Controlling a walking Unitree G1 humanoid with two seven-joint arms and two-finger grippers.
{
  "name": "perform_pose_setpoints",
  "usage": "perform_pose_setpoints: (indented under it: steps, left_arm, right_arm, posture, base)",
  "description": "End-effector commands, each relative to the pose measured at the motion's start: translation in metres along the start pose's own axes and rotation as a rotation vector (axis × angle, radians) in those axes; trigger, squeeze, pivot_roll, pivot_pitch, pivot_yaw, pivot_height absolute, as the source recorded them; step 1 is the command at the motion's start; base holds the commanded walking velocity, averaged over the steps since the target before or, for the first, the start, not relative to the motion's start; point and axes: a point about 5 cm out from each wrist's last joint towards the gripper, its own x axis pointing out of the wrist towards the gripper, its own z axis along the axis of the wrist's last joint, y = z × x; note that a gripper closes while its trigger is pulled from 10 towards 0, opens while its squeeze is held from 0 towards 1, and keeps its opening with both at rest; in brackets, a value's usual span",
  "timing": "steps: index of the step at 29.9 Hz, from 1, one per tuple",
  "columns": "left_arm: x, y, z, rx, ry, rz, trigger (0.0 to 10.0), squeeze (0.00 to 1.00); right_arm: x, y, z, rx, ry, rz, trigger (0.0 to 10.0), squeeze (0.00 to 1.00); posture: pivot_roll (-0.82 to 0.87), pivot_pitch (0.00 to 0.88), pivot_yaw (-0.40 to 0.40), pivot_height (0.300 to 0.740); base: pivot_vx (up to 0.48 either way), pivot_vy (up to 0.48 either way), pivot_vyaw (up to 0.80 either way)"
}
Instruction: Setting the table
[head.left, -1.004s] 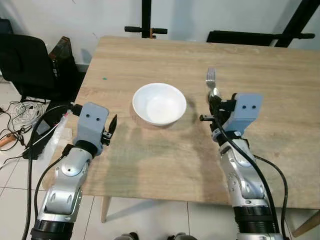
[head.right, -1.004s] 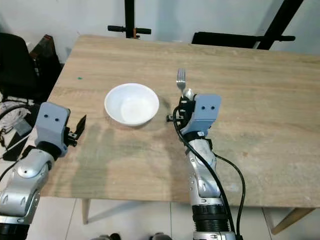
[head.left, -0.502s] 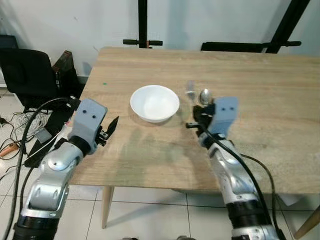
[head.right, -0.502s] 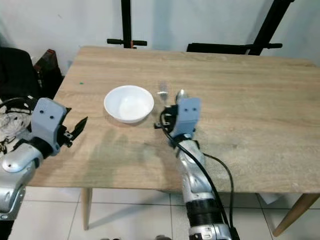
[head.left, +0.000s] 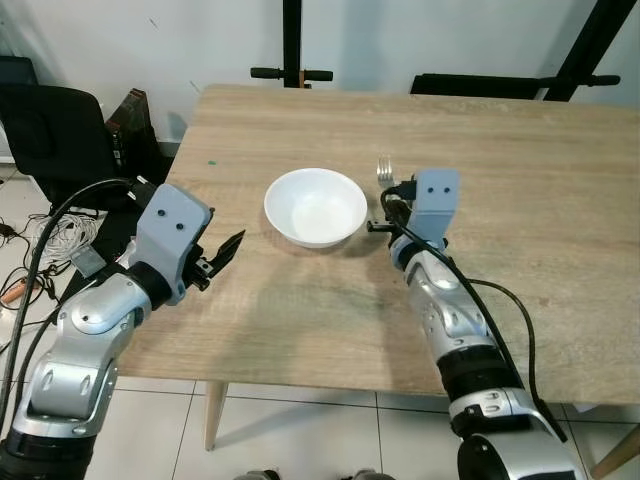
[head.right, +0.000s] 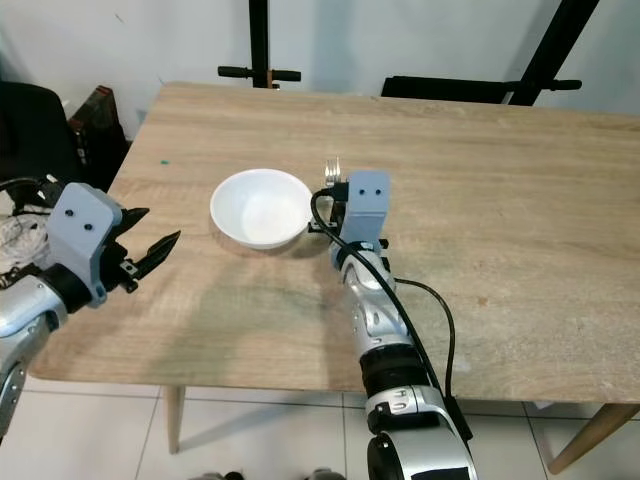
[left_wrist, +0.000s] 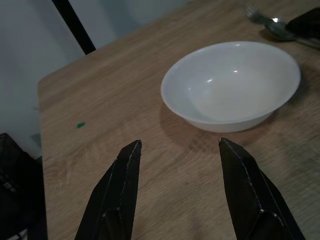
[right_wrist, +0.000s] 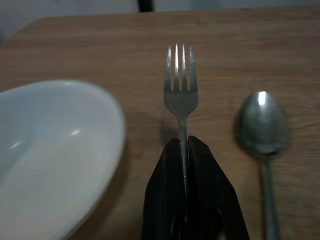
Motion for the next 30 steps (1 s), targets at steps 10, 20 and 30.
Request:
perform_pose_setpoints:
  steps: [10,20,30]
  left_arm:
    - [-0.007,-0.016,0.003,-0.069,0.017,-0.151,10.0,0.00]
    - [-0.015,-0.035,0.002,-0.109,0.030,-0.280,10.0,0.00]
    - [-0.016,-0.039,0.003,-0.120,0.039,-0.285,10.0,0.00]
  right_arm:
    - [-0.004,0.001,-0.035,-0.006,0.111,-0.018,10.0,0.00]
    - [-0.006,0.006,-0.047,0.003,0.134,-0.016,10.0,0.00]
    - [-0.002,0.003,-0.044,0.003,0.114,-0.048,10.0,0.03]
  posture:
    - [0.02,0.073,0.053,0.740]
    - [0.03,0.078,0.054,0.740]
    - [0.02,0.078,0.052,0.740]
  base:
    - [0.000,0.000,0.00]
    - [0.000,0.000,0.00]
    - [0.000,0.000,0.00]
